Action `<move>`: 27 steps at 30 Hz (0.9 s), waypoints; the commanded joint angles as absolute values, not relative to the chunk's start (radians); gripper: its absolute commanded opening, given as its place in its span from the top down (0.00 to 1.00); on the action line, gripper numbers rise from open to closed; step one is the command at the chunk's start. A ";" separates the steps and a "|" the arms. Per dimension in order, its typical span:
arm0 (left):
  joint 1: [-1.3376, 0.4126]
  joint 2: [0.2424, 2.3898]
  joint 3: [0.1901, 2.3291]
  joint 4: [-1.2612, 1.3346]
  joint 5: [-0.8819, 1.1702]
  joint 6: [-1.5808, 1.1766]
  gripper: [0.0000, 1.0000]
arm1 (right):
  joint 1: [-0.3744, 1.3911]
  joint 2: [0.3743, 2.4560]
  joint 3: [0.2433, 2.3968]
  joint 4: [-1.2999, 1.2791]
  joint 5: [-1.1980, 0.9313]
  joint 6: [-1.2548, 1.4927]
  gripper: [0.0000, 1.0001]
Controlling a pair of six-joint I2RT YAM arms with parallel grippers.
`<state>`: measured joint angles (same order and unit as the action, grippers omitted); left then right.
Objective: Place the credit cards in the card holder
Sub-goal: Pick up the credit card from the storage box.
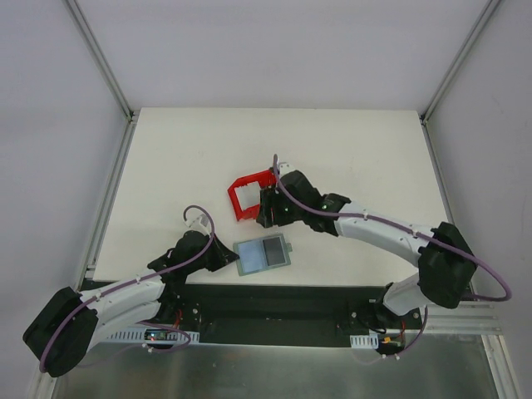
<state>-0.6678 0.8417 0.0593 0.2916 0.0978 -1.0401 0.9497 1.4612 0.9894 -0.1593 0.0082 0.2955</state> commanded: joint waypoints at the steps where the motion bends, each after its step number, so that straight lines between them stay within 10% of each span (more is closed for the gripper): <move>1: -0.670 0.835 0.069 0.275 0.071 -1.034 1.00 | 0.890 1.534 1.172 -0.225 0.011 0.219 0.37; 10: -0.670 0.841 0.077 0.276 0.069 -1.028 1.00 | 0.764 1.819 1.446 -0.322 -0.143 0.169 0.18; 27: -0.669 0.861 0.090 0.279 0.080 -1.019 1.00 | 0.698 2.039 1.578 -0.285 -0.298 0.160 0.17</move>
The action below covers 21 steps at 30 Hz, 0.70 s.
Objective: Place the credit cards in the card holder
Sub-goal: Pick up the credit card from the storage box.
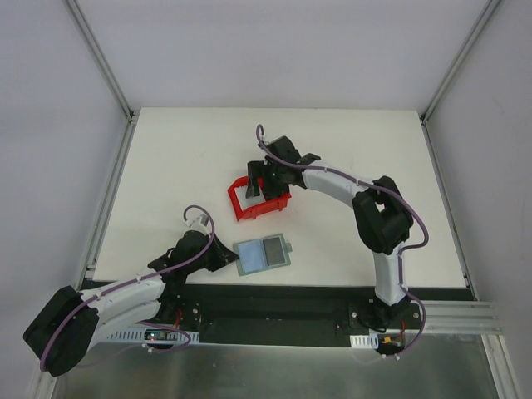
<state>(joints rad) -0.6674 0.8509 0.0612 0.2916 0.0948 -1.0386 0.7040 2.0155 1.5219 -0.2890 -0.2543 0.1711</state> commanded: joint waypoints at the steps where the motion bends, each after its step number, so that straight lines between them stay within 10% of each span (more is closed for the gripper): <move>1: -0.669 0.865 0.092 0.278 0.080 -1.019 1.00 | 0.696 2.046 1.585 -0.288 -0.305 0.160 0.17; 21: -0.669 0.867 0.091 0.282 0.086 -1.017 1.00 | 0.681 2.020 1.585 -0.281 -0.365 0.149 0.30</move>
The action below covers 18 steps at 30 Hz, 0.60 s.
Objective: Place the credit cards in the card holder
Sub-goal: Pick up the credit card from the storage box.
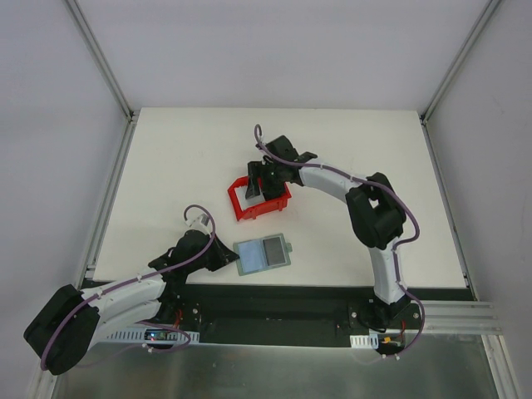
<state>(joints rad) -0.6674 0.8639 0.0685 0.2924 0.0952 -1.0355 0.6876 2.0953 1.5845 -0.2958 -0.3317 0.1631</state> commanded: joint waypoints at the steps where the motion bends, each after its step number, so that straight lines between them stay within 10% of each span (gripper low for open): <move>1: -0.669 0.865 0.089 0.285 0.087 -1.020 1.00 | 0.680 2.016 1.580 -0.279 -0.365 0.149 0.31; 18: -0.669 0.867 0.086 0.288 0.092 -1.017 1.00 | 0.666 1.986 1.566 -0.276 -0.368 0.143 0.42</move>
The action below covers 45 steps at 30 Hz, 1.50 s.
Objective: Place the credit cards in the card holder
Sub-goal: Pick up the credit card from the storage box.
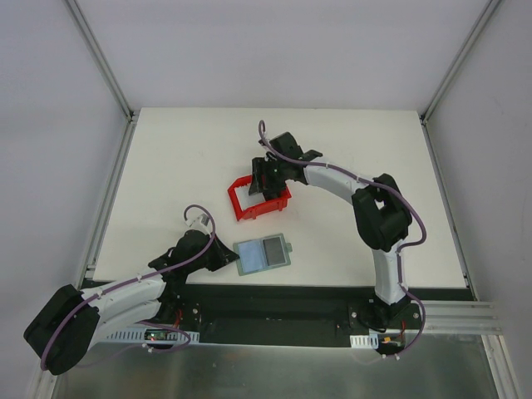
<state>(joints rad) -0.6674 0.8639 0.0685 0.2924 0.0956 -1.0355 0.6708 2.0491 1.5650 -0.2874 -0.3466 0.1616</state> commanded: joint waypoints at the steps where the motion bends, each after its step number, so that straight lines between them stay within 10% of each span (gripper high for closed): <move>1: -0.669 0.867 0.084 0.288 0.092 -1.019 1.00 | 0.666 1.988 1.566 -0.276 -0.359 0.141 0.42; 8: -0.669 0.867 0.084 0.291 0.092 -1.019 1.00 | 0.660 2.034 1.621 -0.317 -0.301 0.117 0.27; 24: -0.667 0.879 0.086 0.295 0.089 -1.017 1.00 | 0.666 2.117 1.689 -0.364 -0.387 0.106 0.25; 45: -0.667 0.891 0.089 0.313 0.103 -1.017 1.00 | 0.664 2.068 1.706 -0.373 -0.414 0.109 0.46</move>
